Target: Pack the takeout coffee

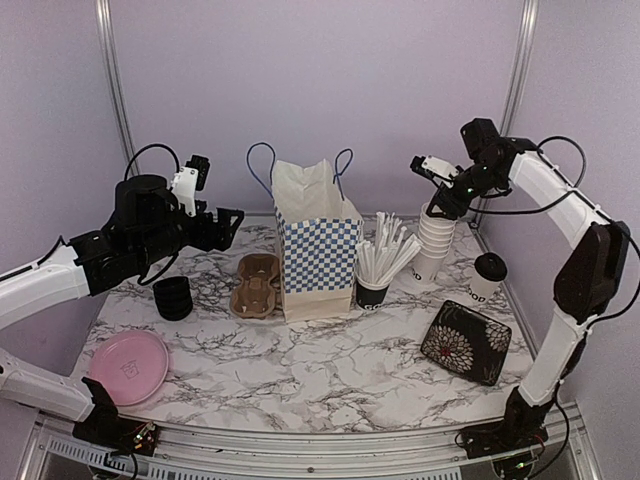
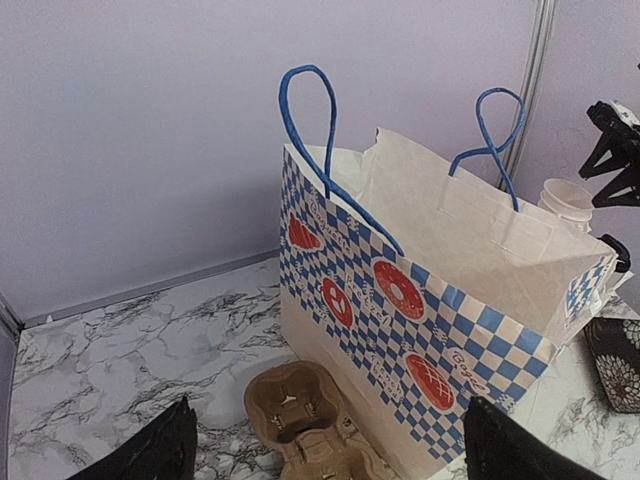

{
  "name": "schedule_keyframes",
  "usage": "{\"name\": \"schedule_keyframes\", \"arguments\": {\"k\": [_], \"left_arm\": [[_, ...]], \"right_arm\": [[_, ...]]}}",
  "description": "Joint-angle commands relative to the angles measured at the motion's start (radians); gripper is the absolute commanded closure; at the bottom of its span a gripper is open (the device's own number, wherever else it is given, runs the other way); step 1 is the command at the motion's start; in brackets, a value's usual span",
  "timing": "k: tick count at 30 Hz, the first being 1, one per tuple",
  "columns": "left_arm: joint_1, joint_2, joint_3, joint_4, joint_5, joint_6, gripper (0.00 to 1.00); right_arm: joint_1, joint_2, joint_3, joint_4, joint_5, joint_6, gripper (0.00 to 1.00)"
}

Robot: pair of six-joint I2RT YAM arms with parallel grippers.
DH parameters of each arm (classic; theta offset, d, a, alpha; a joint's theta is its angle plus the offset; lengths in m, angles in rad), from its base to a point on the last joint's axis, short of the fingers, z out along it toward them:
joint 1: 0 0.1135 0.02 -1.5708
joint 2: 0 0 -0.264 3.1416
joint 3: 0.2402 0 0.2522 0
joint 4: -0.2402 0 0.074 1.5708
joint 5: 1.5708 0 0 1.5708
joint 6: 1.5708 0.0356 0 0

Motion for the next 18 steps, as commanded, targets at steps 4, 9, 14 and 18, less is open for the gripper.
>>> {"name": "schedule_keyframes", "arguments": {"k": [4,9,14,18], "left_arm": [[0.006,-0.006,0.030,-0.012,0.027,0.007,0.07],[0.006,-0.005,0.030,-0.013,0.034,0.008,0.07],[0.006,-0.003,0.032,-0.015,0.041,0.004,0.07],[0.007,-0.002,0.032,-0.015,0.040,0.005,0.07]], "right_arm": [[0.006,0.075,0.090,-0.049,0.042,0.003,0.49],[0.007,0.086,0.077,-0.061,0.046,0.005,0.56],[0.007,0.097,0.075,-0.066,0.047,0.008,0.72],[0.008,0.105,0.076,-0.072,0.051,0.008,0.74]]}}
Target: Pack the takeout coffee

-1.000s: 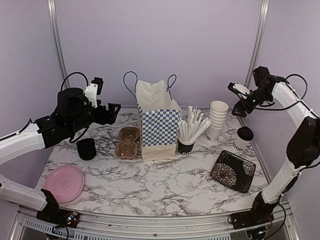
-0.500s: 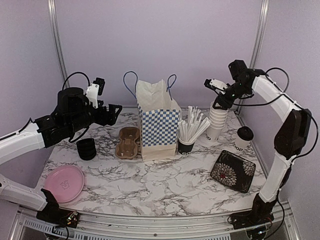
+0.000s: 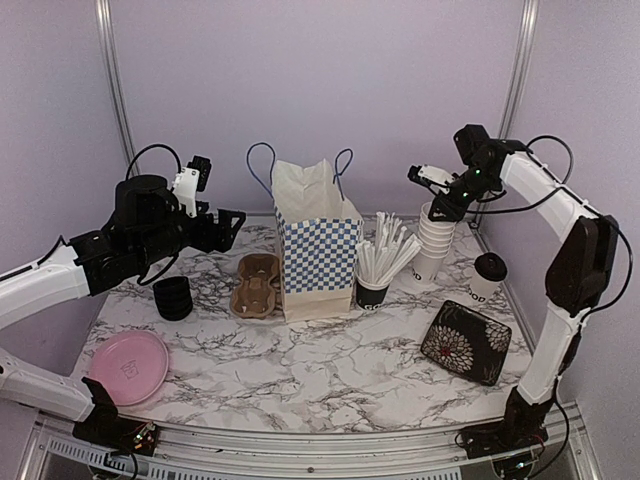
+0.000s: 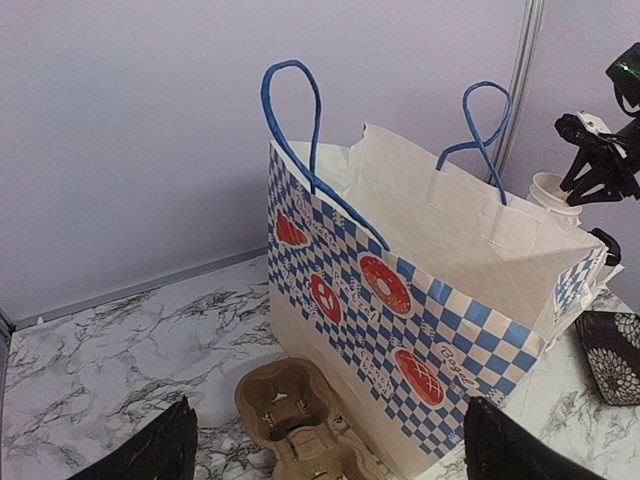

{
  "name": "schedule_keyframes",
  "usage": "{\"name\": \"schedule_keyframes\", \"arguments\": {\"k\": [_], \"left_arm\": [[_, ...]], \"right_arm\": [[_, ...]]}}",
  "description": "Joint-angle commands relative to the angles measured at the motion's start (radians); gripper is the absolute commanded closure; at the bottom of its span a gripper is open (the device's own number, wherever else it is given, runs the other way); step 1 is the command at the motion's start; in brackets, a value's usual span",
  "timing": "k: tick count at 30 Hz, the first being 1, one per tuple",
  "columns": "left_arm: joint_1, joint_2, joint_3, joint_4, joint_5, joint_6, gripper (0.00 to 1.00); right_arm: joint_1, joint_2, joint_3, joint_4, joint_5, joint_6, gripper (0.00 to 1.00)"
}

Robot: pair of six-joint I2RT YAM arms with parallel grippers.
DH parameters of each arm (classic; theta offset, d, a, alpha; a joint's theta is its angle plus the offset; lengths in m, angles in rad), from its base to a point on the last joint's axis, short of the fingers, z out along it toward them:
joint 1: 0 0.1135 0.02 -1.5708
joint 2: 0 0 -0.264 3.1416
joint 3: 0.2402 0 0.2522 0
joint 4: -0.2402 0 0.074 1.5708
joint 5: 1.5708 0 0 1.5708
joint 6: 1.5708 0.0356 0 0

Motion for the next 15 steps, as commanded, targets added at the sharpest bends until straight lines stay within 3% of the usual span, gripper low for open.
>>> {"name": "schedule_keyframes", "arguments": {"k": [1,10,15], "left_arm": [[0.006,-0.001,0.031,-0.009,0.011,0.006,0.07],[0.006,0.003,0.033,-0.012,0.018,0.006,0.07],[0.006,0.003,0.033,-0.012,0.018,0.005,0.07]], "right_arm": [[0.005,0.021,0.027,-0.022,0.009,0.006,0.74],[0.006,0.030,0.016,-0.034,0.006,0.010,0.74],[0.006,0.026,0.027,-0.033,0.000,0.013,0.88]]}}
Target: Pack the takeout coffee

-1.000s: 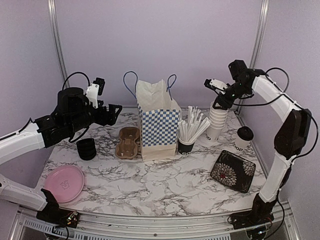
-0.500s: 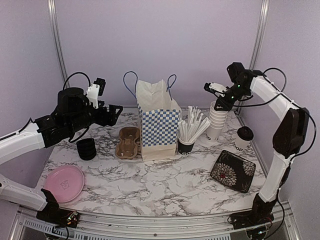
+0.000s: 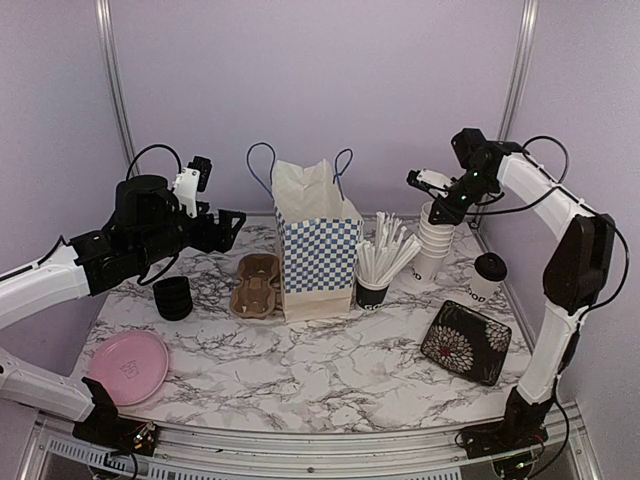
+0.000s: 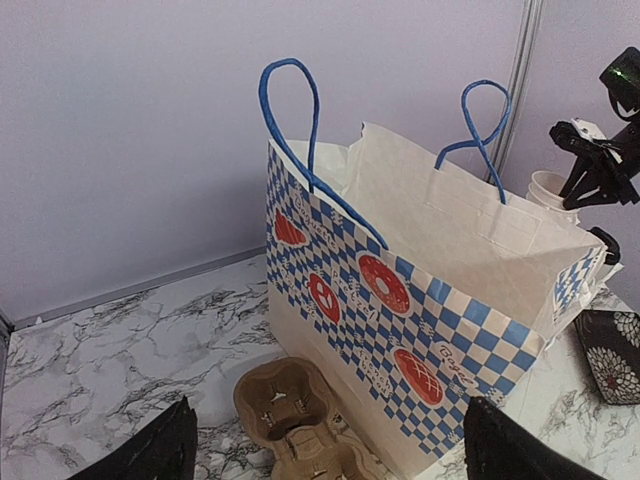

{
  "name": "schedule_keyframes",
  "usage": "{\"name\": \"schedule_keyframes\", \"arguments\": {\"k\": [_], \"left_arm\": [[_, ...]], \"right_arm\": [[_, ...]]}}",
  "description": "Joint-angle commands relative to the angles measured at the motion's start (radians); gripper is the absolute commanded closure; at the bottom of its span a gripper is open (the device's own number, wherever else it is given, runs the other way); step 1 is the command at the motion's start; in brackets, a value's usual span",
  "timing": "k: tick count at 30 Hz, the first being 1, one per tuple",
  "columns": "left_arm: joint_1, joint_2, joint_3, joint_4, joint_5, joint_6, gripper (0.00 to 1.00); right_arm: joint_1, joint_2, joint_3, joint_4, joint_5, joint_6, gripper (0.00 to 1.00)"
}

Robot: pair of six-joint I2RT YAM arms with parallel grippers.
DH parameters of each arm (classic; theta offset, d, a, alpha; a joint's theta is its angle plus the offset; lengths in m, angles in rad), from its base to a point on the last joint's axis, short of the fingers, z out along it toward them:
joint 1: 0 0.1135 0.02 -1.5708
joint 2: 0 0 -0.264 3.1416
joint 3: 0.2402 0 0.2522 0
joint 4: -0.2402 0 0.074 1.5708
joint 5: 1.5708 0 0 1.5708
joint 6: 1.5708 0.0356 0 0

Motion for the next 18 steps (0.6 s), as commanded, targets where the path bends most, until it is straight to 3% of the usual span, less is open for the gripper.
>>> {"name": "schedule_keyframes", "arguments": {"k": [1,6,18], "left_arm": [[0.006,0.001,0.033,-0.011,0.013,0.006,0.07],[0.006,0.005,0.033,-0.011,0.015,0.006,0.07],[0.006,0.015,0.037,-0.016,0.020,0.009,0.07]], "right_arm": [[0.006,0.004,0.031,-0.011,0.001,0.011,0.91],[0.006,-0.012,0.035,-0.011,0.001,0.009,1.00],[-0.010,-0.090,0.094,-0.013,-0.078,0.015,1.00]]}}
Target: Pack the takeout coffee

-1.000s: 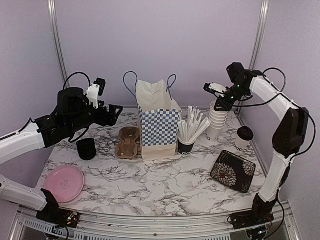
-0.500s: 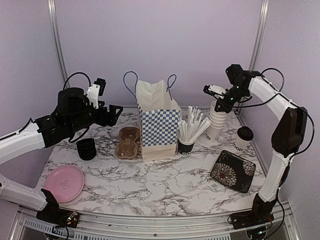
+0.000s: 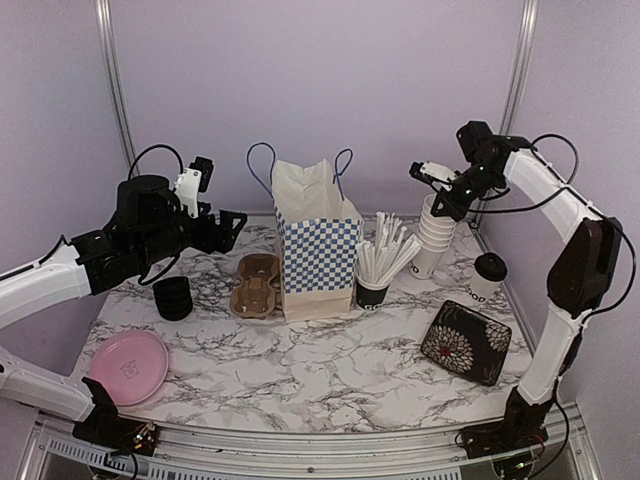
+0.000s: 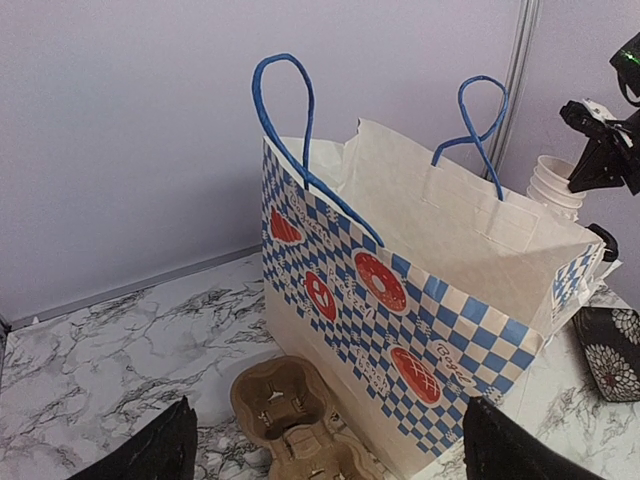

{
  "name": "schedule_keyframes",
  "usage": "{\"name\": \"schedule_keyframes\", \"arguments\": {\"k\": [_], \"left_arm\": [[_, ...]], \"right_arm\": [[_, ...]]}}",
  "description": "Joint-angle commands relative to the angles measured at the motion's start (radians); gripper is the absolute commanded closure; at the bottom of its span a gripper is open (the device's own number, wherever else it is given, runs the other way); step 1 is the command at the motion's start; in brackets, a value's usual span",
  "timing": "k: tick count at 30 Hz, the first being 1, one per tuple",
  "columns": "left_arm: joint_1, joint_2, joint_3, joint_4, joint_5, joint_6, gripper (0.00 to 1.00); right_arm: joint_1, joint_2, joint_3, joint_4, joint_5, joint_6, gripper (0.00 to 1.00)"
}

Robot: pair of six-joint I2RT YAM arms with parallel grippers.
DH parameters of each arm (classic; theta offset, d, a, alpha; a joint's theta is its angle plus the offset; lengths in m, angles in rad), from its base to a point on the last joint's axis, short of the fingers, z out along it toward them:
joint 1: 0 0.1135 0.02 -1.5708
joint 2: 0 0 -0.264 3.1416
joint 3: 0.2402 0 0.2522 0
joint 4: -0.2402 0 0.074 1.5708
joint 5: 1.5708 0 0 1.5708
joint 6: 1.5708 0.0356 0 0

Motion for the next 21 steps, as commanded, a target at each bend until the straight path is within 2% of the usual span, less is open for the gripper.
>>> {"name": "schedule_keyframes", "arguments": {"k": [1,4,6,9,12,13,14,15,17,18,21], "left_arm": [[0.006,0.008,0.035,-0.013,0.013,0.008,0.07],[0.006,0.009,0.035,-0.015,0.016,0.006,0.07],[0.006,0.009,0.035,-0.016,0.017,0.006,0.07],[0.006,0.007,0.035,-0.016,0.016,0.006,0.07],[0.006,0.007,0.035,-0.016,0.016,0.006,0.07],[0.006,0.007,0.035,-0.017,0.016,0.007,0.07],[0.006,0.006,0.035,-0.018,0.016,0.007,0.07],[0.006,0.006,0.035,-0.018,0.016,0.007,0.07],[0.006,0.007,0.035,-0.018,0.016,0.006,0.07],[0.006,0.009,0.036,-0.018,0.018,0.006,0.07],[0.006,0.007,0.036,-0.019,0.023,0.006,0.07]], "right_arm": [[-0.015,-0.061,0.066,0.020,-0.052,0.022,1.00],[0.010,-0.046,0.009,0.045,0.082,0.018,1.00],[0.006,-0.021,0.048,-0.035,-0.005,-0.019,1.00],[0.001,-0.035,0.070,-0.024,-0.033,-0.011,1.00],[-0.005,-0.035,0.084,-0.003,0.009,-0.003,1.00],[-0.016,-0.023,0.105,-0.033,-0.021,-0.020,1.00],[-0.035,-0.003,0.155,-0.117,-0.189,-0.055,1.00],[-0.041,0.003,0.177,-0.153,-0.228,-0.057,1.00],[-0.003,-0.037,0.058,-0.014,-0.003,-0.001,1.00],[0.003,-0.040,0.020,0.007,0.037,-0.009,1.00],[-0.036,-0.012,0.077,-0.047,-0.061,-0.016,1.00]]}}
